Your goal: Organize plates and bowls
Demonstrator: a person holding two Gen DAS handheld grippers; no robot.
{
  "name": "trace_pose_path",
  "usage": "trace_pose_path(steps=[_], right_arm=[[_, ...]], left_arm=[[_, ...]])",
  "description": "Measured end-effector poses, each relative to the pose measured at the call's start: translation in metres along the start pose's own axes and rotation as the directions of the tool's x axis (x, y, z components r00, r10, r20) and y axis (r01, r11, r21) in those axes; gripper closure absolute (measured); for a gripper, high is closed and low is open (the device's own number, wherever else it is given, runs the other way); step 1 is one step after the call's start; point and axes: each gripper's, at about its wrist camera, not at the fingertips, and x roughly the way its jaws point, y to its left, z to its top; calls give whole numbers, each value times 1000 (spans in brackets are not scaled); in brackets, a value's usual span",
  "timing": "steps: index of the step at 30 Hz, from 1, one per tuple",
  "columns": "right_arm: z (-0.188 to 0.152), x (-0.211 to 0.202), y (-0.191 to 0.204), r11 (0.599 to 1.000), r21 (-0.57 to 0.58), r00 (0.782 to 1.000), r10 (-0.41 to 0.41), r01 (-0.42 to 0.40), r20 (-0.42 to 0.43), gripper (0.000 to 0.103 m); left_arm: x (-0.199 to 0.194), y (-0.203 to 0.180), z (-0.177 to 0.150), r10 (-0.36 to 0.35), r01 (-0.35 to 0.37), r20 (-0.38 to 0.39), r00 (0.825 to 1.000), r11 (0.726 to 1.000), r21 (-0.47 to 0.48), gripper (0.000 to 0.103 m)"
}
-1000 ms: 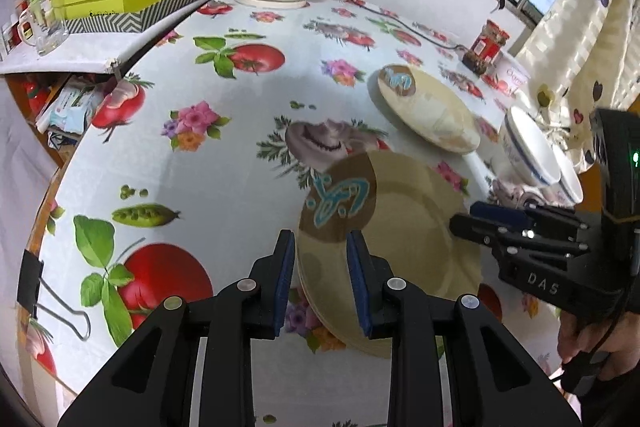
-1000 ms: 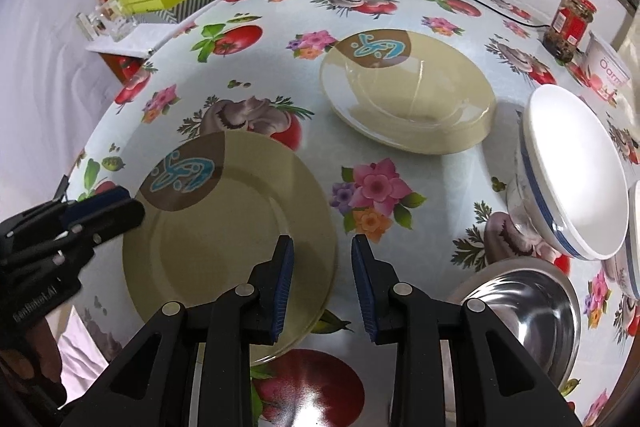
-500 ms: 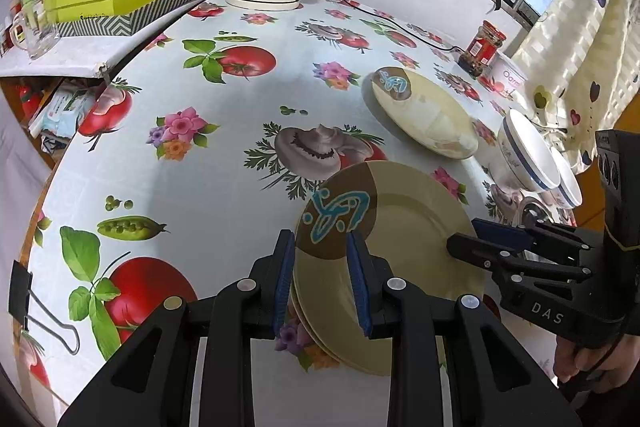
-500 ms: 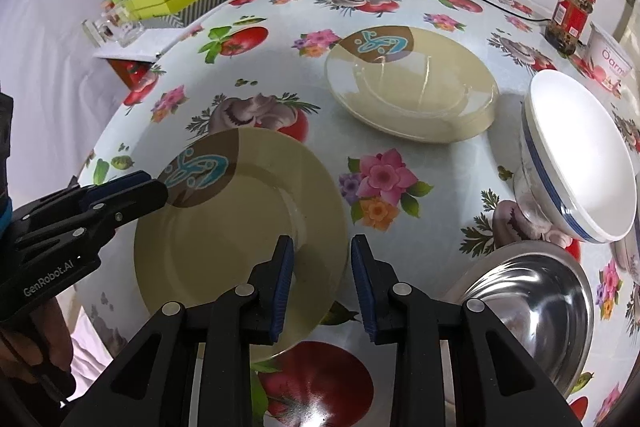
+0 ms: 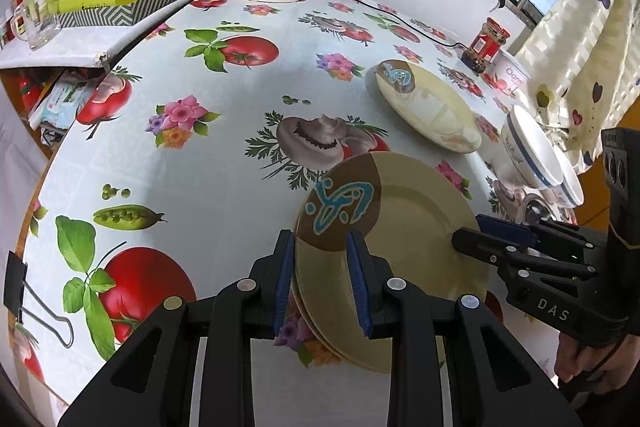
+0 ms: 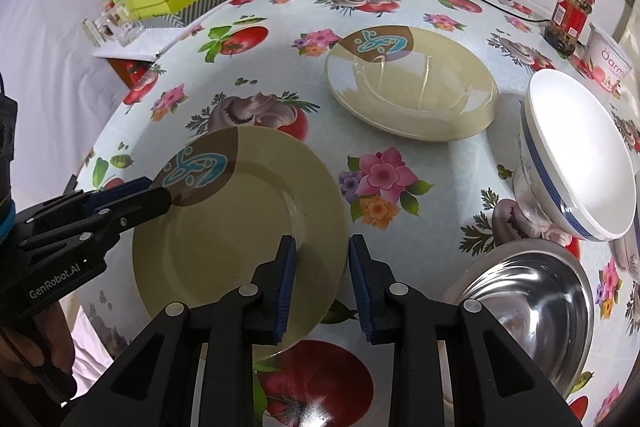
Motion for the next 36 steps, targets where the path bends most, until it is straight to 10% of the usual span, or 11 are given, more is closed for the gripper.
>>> trace_pose_path(steps=[36], right_arm=[[3,-36,-23,993,113,993,30,-43,113,81]], left_arm=[[-15,-7,26,-4,1,74,997,999,34,75]])
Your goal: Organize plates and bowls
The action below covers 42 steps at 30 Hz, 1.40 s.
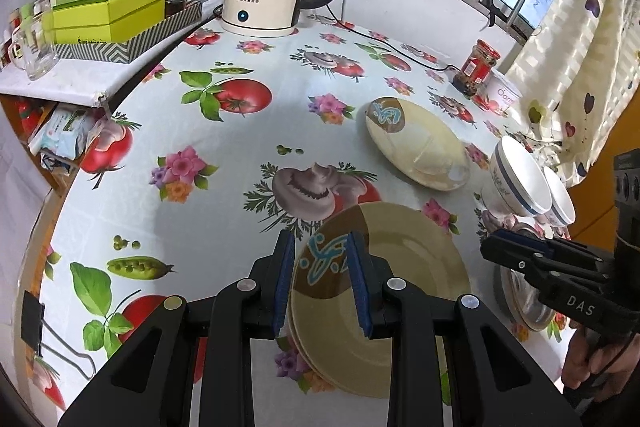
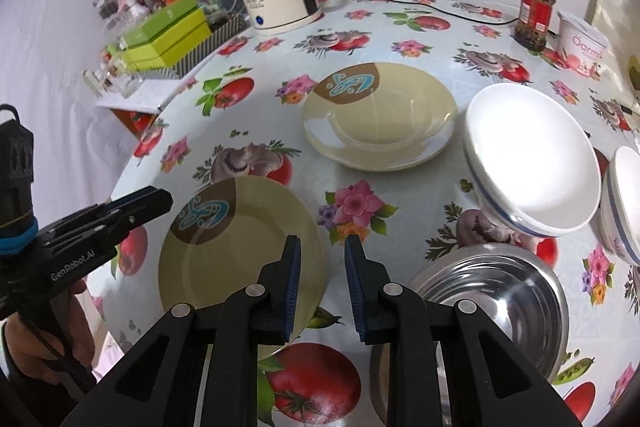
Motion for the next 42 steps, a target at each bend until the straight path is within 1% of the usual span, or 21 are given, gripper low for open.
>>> trace_pose_path(steps=[4,10,14,18,20,21,22,26,33,42], right_arm=[[1,-5,-5,1000,28,1000,8,-8,13,81],[4,-8,-10,998,57,1000,10,-12,24,81],[7,-9,-14,997,72,1000,11,-13,28,81],[10,-10,-19,996,92,999,15,-18,31,80],[12,-9,-21,994,110,999,20,-23,29,75],[13,-8,-23,992,123,999,23,-26,26,69],[14,-6,-25,991,134,999,27,-29,23,66],[17,-4,-27,989,143,999,23,-27,25,65],[26,3,-31,985,169,1000,21,-25,22,65],[36,15,-35,976,215,1000,26,-29,16,65]], left_arm=[[1,-3,3,0,0,1,1000,1000,18,75],[2,-6,8,-29,29,-4,1000,999,24,75],[5,-7,13,-38,38,-15,999,999,17,75],[9,-10,21,-64,65,-33,997,998,19,75],[11,-13,25,-64,65,-33,997,997,39,75],[12,-14,27,-66,68,-34,997,997,43,75],[13,-15,29,-72,74,-37,997,996,48,75],[18,-19,39,-79,82,-36,996,994,67,75],[33,-24,58,-122,126,-53,991,988,84,75],[62,-28,83,-168,178,-100,981,978,111,75]])
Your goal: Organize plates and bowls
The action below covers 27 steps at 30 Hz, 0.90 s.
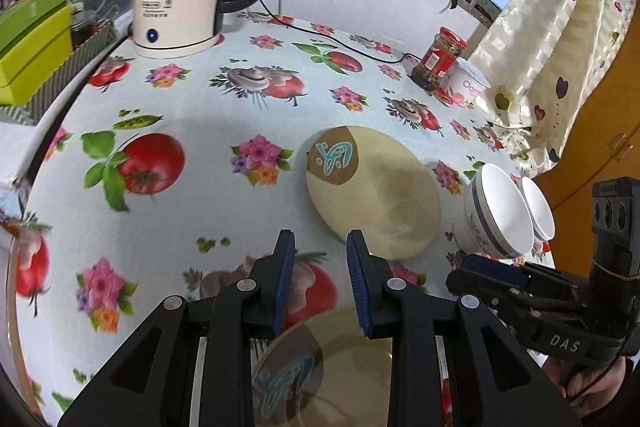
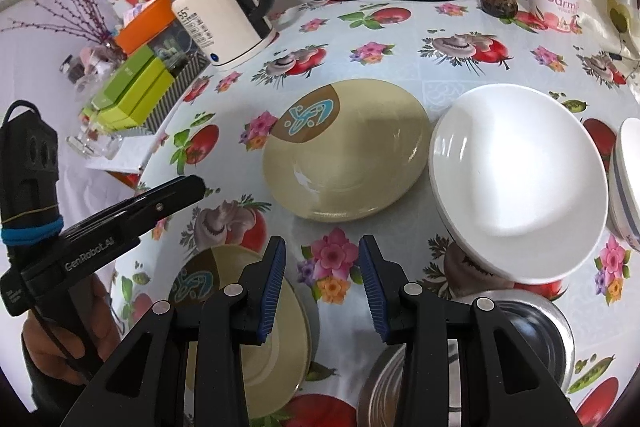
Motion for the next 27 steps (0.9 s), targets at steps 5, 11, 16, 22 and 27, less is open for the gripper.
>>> trace_pose_path(steps=[5,11,16,22,27], right_arm=[[3,7,-2,999,35,1000,1,0,-11,65],[7,16,-5,998,55,999,-18,19,-29,65],[9,22,-3,998,52,999,-31,33,-37,65],[12,26,-6,997,55,998,-47,49,-41,65],[13,29,-7,997,57,998,-48,50,-49,65]], left_arm=[[15,3,12,-32,32,-21,999,999,6,75],[35,10,23,-60,59,-58,996,998,-10,75],[52,16,32,-78,75,-84,993,997,-32,75],[71,18,37,-98,93,-112,989,995,-45,75],[85,19,39,-109,100,-136,985,993,-68,75]])
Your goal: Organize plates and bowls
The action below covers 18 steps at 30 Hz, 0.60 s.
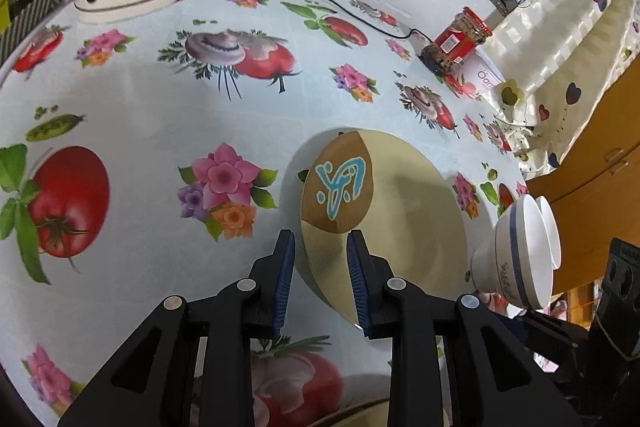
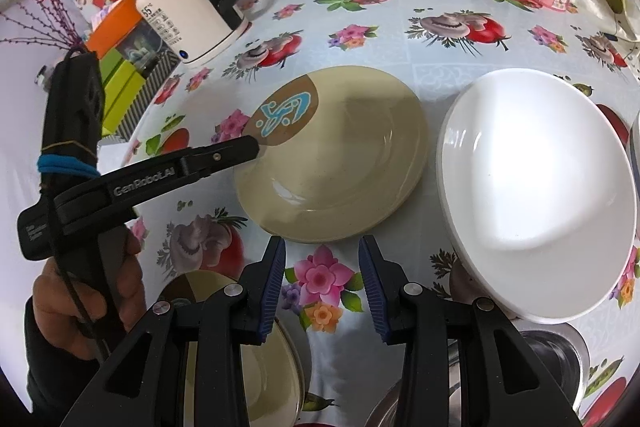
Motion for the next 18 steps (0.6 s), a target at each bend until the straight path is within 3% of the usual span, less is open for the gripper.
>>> trace_pose_path(steps=[5,6,18], right_arm=[[0,3,0,1000,1,1000,-1,1,-5,65],[1,3,0,1000,1,1000,-1,1,-7,65],[4,5,8,1000,-18,1000,-10,9,-6,65]], left_arm=[[5,0,0,-11,11,-5,1000,1000,-1,76],[6,-1,0,-7,7,-6,1000,1000,0,82],[-11,26,-7,-6,8,23,1000,998,-60,84]])
